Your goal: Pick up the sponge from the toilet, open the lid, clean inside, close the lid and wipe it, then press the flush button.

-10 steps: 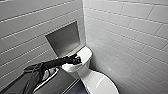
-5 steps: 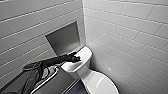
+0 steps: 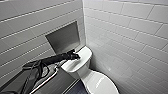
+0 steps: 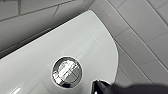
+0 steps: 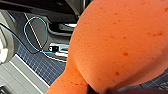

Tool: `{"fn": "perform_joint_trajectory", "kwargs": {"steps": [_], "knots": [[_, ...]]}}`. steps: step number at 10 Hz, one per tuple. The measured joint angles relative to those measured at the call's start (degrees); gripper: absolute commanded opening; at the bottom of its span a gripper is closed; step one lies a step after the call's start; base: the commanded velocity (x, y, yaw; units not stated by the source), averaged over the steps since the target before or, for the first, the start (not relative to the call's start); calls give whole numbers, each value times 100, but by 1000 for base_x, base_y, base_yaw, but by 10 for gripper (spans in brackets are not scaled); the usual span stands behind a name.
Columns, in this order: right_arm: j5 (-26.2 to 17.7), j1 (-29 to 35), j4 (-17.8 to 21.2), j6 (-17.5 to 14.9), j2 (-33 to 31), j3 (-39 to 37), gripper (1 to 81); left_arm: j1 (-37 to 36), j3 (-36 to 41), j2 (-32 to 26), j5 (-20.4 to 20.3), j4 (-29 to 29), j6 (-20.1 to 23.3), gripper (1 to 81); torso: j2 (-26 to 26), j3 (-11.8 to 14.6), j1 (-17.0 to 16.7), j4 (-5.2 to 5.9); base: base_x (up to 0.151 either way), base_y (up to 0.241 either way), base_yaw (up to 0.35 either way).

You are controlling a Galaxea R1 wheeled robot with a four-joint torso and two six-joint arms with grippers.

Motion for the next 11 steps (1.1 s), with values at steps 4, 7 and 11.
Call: {"fn": "perform_joint_trajectory", "kwargs": {"steps": [4,7,11], "knots": [[6,-2,0,2,-33,0,10,-23,-661,379,-56,276,18,10,0,-203,-2,0,0,0,0],[6,-22,-2,2,-33,0,10,-144,-785,474,-74,343,16,10,6,-315,2,-2,0,0,0],[15,-24,-2,2,-33,2,10,-194,-1237,739,-94,463,16,10,6,-313,2,-2,0,0,0]]}}
